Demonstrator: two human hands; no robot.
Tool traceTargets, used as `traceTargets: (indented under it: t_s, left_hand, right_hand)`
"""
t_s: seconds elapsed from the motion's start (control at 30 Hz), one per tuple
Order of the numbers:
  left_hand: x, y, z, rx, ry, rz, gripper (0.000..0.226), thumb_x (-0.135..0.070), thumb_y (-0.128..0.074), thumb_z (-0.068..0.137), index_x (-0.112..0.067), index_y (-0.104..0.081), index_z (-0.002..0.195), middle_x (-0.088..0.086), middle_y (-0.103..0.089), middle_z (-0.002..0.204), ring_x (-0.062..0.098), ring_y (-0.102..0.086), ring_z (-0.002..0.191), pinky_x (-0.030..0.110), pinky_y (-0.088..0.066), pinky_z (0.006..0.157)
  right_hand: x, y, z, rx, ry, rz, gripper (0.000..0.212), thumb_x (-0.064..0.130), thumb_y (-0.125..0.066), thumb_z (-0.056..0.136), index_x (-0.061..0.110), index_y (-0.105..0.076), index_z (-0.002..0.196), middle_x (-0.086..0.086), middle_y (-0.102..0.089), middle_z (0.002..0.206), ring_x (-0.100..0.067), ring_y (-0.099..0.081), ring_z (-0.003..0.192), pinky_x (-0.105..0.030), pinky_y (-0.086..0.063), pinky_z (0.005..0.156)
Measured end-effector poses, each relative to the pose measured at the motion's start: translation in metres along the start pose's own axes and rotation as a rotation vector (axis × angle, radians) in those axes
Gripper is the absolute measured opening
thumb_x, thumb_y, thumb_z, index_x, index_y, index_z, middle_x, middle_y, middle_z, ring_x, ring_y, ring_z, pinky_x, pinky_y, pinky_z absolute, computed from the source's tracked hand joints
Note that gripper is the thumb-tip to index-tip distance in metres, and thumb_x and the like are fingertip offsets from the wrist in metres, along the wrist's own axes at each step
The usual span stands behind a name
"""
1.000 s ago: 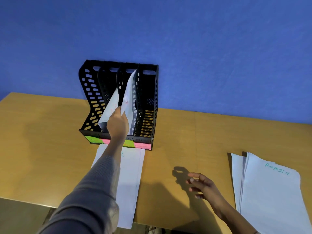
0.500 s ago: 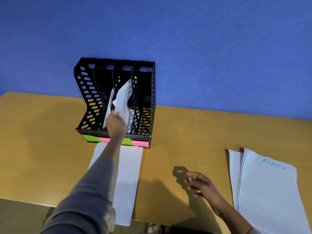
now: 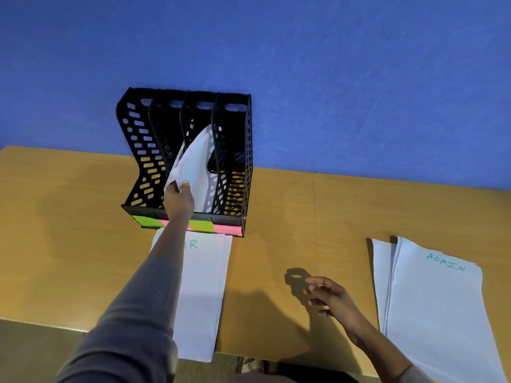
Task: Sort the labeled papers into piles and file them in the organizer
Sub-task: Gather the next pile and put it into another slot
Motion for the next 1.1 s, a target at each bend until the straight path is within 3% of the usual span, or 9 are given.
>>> traceTargets:
  t_s: [0.1,0.17,0.2,0.37,0.47,0.57,0.73,0.93,1.1]
  left_hand:
    - [-0.002,0.01,-0.003,0.034,-0.056,0.053,0.023,-0.024,-0.053,0.09,-0.007,-0.061,0.103,0.009,-0.064,0.09,0.023,-0.053,0.079,0.03,-0.04,0.074]
    - [0.0,0.018,-0.009,0.061,-0.142,0.14,0.014,-0.022,-0.054,0.086,-0.009,-0.054,0.081,0.005,-0.055,0.071,0.021,-0.048,0.065,0.03,-0.036,0.066]
    - [0.003,0.023,-0.013,0.062,-0.184,0.176,0.016,-0.022,-0.055,0.085,-0.008,-0.053,0.079,0.004,-0.052,0.07,0.021,-0.047,0.064,0.03,-0.037,0.066]
    - [0.036,0.053,-0.04,0.009,-0.285,0.242,0.041,-0.027,-0.066,0.088,-0.002,-0.055,0.119,0.014,-0.063,0.111,0.027,-0.057,0.099,0.036,-0.046,0.082]
    - [0.074,0.07,-0.056,0.01,-0.187,0.362,0.058,-0.028,-0.064,0.09,0.002,-0.043,0.136,0.023,-0.05,0.136,0.04,-0.043,0.127,0.049,-0.037,0.105]
    - [0.115,0.089,-0.067,0.017,-0.046,0.548,0.067,-0.03,-0.066,0.088,0.005,-0.038,0.138,0.029,-0.042,0.14,0.044,-0.035,0.131,0.05,-0.027,0.109]
    - [0.16,0.114,-0.076,0.08,0.3,0.714,0.09,-0.056,-0.063,0.082,0.002,-0.03,0.142,0.027,-0.031,0.147,0.044,-0.029,0.135,0.05,-0.023,0.111]
    - [0.172,0.118,-0.091,0.186,0.266,0.749,0.066,-0.049,-0.062,0.086,-0.003,-0.045,0.13,0.022,-0.045,0.132,0.036,-0.033,0.129,0.046,-0.025,0.106]
    - [0.173,0.116,-0.107,0.241,0.36,0.601,0.073,-0.041,-0.071,0.082,-0.002,-0.036,0.133,0.03,-0.042,0.133,0.046,-0.042,0.124,0.051,-0.034,0.105]
  right_hand:
    - [-0.001,0.001,0.0,-0.007,-0.008,-0.001,0.02,0.023,-0.056,0.098,0.023,-0.063,0.116,-0.001,-0.073,0.106,-0.019,-0.067,0.091,-0.031,-0.045,0.073]
    - [-0.001,0.001,0.001,-0.008,-0.016,0.0,0.019,0.023,-0.056,0.097,0.024,-0.064,0.115,0.0,-0.073,0.106,-0.019,-0.067,0.092,-0.032,-0.045,0.073]
    - [-0.001,0.001,0.001,-0.009,-0.018,-0.001,0.019,0.024,-0.056,0.097,0.025,-0.064,0.115,0.001,-0.074,0.106,-0.019,-0.068,0.093,-0.032,-0.046,0.074]
    - [0.0,0.0,0.002,-0.021,-0.021,0.004,0.019,0.023,-0.056,0.097,0.026,-0.064,0.114,0.001,-0.074,0.105,-0.017,-0.068,0.092,-0.031,-0.046,0.074]
    - [-0.001,0.0,0.003,-0.03,-0.027,0.005,0.019,0.022,-0.056,0.097,0.026,-0.065,0.114,0.002,-0.074,0.104,-0.016,-0.068,0.089,-0.031,-0.046,0.075]
    - [-0.003,-0.003,0.003,-0.027,-0.03,-0.003,0.019,0.022,-0.056,0.097,0.026,-0.065,0.113,0.003,-0.074,0.104,-0.015,-0.068,0.089,-0.03,-0.046,0.075]
    - [-0.006,-0.016,0.002,0.018,-0.054,-0.06,0.017,0.026,-0.055,0.098,0.028,-0.063,0.113,0.005,-0.074,0.104,-0.013,-0.067,0.087,-0.027,-0.046,0.071]
    - [-0.019,-0.045,0.006,0.11,-0.069,-0.215,0.018,0.019,-0.056,0.097,0.022,-0.063,0.114,-0.004,-0.069,0.109,-0.015,-0.062,0.085,-0.022,-0.04,0.057]
    - [-0.04,-0.07,0.012,0.202,-0.086,-0.362,0.018,0.013,-0.056,0.097,0.011,-0.06,0.114,-0.002,-0.062,0.102,-0.006,-0.058,0.077,-0.006,-0.04,0.047]
Point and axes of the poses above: each hand's wrist, its own z-axis towards the middle knuckle, its own y-axis out of the back of the hand, x = y × z, the point moved 1 cm from there along z, towards the middle knuckle
